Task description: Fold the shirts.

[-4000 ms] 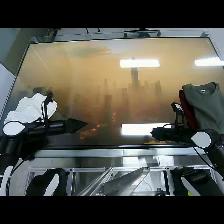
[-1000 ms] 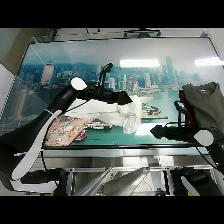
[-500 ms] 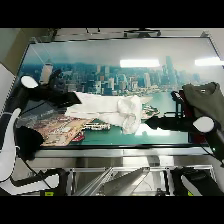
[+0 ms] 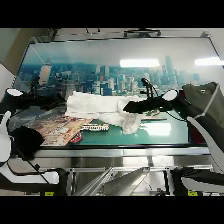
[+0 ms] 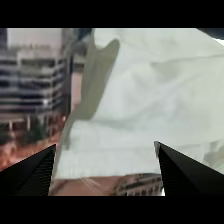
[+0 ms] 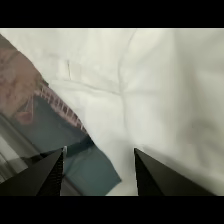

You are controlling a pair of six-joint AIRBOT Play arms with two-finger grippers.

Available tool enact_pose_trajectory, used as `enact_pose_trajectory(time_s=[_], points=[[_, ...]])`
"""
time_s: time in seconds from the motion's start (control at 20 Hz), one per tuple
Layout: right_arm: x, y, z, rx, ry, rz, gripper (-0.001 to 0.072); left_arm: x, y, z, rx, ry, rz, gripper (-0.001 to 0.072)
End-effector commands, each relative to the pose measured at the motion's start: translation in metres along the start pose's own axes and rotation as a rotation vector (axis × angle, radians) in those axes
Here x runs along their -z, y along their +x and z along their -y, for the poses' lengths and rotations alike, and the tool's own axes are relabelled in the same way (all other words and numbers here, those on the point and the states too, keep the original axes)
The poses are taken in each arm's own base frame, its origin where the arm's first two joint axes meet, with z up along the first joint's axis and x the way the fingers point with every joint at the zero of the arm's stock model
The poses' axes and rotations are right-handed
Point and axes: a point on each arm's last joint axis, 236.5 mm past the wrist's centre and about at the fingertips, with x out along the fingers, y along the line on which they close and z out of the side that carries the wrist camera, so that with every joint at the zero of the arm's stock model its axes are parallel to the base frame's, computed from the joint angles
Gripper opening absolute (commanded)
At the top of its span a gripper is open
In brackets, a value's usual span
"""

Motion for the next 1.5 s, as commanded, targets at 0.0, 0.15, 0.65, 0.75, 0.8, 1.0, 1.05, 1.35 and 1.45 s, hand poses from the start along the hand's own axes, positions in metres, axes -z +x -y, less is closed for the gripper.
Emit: enact_pose_trajectory(time_s=[0.0, 0.15, 0.65, 0.75, 0.8, 1.0, 1.05, 1.35, 1.45], points=[[-0.011, 0.029, 0.006, -0.021, 0.037, -0.043, 0.0474, -0.018, 0.021, -0.011, 0.034, 0.012, -0.033, 0.0700], [-0.002, 0.036, 0.007, -0.003, 0.012, -0.076, 0.0474, -0.007, 0.044, -0.005, 0.095, 0.020, -0.135, 0.0699], [-0.011, 0.035, 0.054, 0.207, -0.163, -0.054, 0.0475, 0.010, 0.074, 0.027, 0.144, 0.110, -0.247, 0.0497], [-0.007, 0.038, 0.054, 0.222, -0.193, -0.069, 0.0474, 0.014, 0.073, 0.028, 0.152, 0.110, -0.261, 0.0423], [-0.007, 0.040, 0.052, 0.224, -0.202, -0.064, 0.0475, 0.016, 0.072, 0.029, 0.158, 0.110, -0.272, 0.0422], [-0.005, 0.054, 0.046, 0.229, -0.253, -0.064, 0.0474, 0.019, 0.066, 0.051, 0.248, 0.083, -0.283, 0.0422], [-0.003, 0.059, 0.045, 0.228, -0.259, -0.071, 0.0473, 0.017, 0.064, 0.054, 0.252, 0.087, -0.276, 0.0422], [-0.008, 0.065, 0.039, 0.225, -0.273, -0.058, 0.0120, 0.015, 0.038, 0.041, 0.183, 0.132, -0.261, 0.0422], [-0.008, 0.065, 0.040, 0.226, -0.274, -0.058, 0.0024, 0.018, 0.032, 0.035, 0.191, 0.114, -0.276, 0.0422]])
